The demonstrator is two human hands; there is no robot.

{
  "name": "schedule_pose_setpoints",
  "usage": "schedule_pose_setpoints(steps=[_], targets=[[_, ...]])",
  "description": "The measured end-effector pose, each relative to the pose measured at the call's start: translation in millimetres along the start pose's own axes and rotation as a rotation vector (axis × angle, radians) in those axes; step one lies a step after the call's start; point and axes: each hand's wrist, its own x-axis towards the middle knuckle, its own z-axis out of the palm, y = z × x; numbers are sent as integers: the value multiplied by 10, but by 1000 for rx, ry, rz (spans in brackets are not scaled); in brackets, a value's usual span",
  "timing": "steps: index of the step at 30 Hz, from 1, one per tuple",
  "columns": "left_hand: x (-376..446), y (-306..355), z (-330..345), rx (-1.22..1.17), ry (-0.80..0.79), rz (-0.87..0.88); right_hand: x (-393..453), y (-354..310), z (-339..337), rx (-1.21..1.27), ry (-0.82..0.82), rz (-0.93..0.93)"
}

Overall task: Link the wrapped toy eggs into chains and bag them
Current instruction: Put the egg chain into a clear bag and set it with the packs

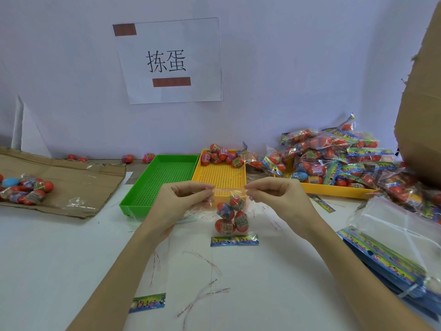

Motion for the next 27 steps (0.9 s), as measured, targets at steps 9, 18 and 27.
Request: schedule_pose_setpoints(steps=[9, 18, 27], targets=[[-4, -25, -48, 182, -9, 206, -5, 4, -29, -64, -32, -9], [5, -33, -88, 333, -46, 318, 0, 23, -46, -163, -63, -84], [-5, 12, -73, 396, -60, 291, 12, 2, 11, -51, -8, -37]])
